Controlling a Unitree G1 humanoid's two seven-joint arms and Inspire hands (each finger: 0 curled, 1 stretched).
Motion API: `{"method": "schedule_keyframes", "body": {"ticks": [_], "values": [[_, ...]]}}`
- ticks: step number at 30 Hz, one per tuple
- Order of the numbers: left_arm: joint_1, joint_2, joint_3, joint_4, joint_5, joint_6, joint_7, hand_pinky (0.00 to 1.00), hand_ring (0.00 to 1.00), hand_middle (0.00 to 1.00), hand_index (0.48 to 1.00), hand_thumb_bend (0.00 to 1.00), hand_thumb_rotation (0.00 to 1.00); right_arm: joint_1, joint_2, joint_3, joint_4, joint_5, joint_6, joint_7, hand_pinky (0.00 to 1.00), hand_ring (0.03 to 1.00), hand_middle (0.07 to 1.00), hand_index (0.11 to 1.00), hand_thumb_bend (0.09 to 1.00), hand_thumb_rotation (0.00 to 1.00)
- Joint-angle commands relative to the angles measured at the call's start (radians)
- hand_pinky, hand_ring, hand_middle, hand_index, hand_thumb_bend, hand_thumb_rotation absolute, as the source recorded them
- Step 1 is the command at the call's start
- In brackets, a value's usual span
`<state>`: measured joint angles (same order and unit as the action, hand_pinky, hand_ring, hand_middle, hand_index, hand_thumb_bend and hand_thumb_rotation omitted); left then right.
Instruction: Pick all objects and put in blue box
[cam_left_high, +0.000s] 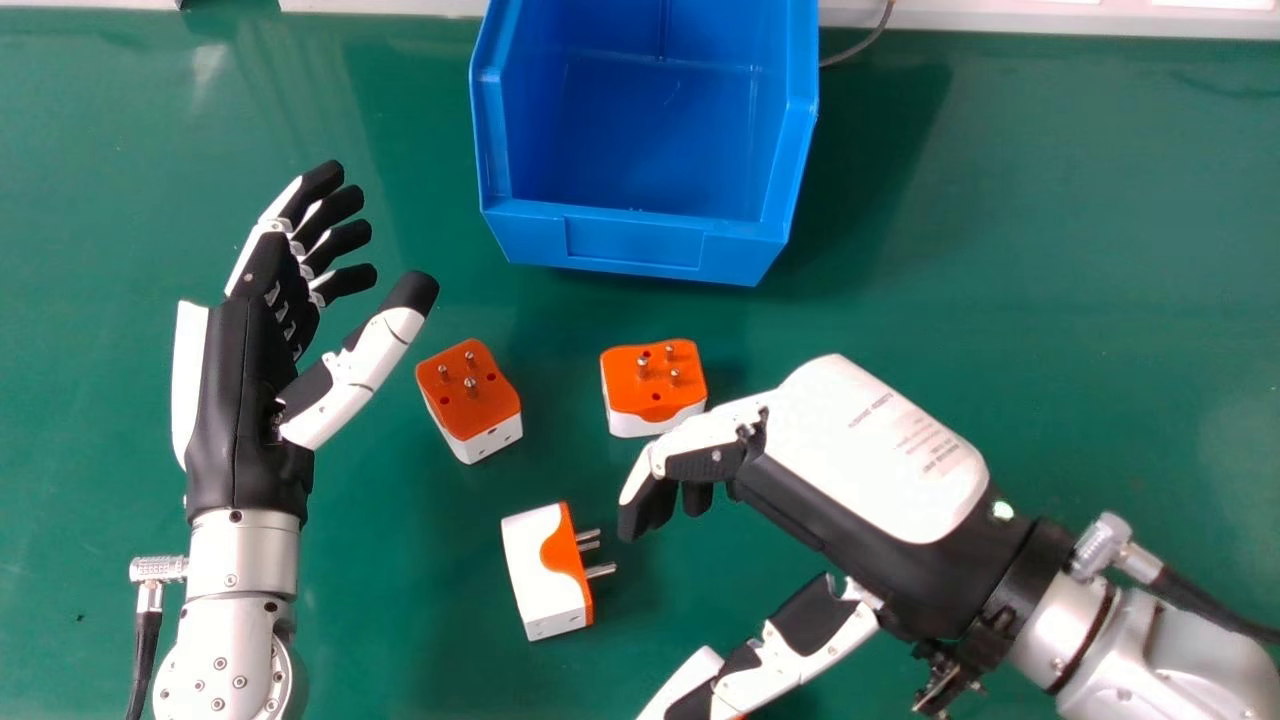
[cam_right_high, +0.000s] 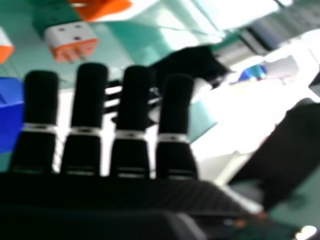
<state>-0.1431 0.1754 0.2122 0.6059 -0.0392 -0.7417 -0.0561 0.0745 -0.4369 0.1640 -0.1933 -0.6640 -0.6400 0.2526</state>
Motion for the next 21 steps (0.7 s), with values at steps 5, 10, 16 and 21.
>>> {"method": "schedule_keyframes", "body": {"ticks": [5, 10, 16, 21], "values": [[-0.009, 0.011, -0.003, -0.017, 0.001, -0.006, -0.001, 0.76, 0.82, 0.85, 0.847, 0.72, 0.40, 0.004, -0.034, 0.016, -0.069, -0.075, -0.022, -0.048, 0.43, 0.523, 0.566, 0.558, 0.868, 0.43], [-0.009, 0.014, -0.004, -0.016, 0.006, -0.014, -0.001, 0.76, 0.82, 0.85, 0.848, 0.72, 0.40, 0.012, -0.043, 0.026, -0.098, -0.111, -0.012, -0.062, 0.43, 0.522, 0.565, 0.557, 0.868, 0.43], [-0.012, 0.015, -0.002, -0.014, -0.001, -0.015, -0.007, 0.76, 0.82, 0.85, 0.850, 0.73, 0.40, 0.017, -0.051, 0.036, -0.115, -0.129, 0.005, -0.059, 0.43, 0.519, 0.559, 0.552, 0.880, 0.43], [-0.011, 0.014, -0.002, -0.019, 0.002, -0.008, -0.002, 0.76, 0.82, 0.85, 0.849, 0.73, 0.40, 0.019, -0.059, 0.043, -0.135, -0.154, 0.024, -0.048, 0.43, 0.517, 0.557, 0.548, 0.885, 0.44]]}}
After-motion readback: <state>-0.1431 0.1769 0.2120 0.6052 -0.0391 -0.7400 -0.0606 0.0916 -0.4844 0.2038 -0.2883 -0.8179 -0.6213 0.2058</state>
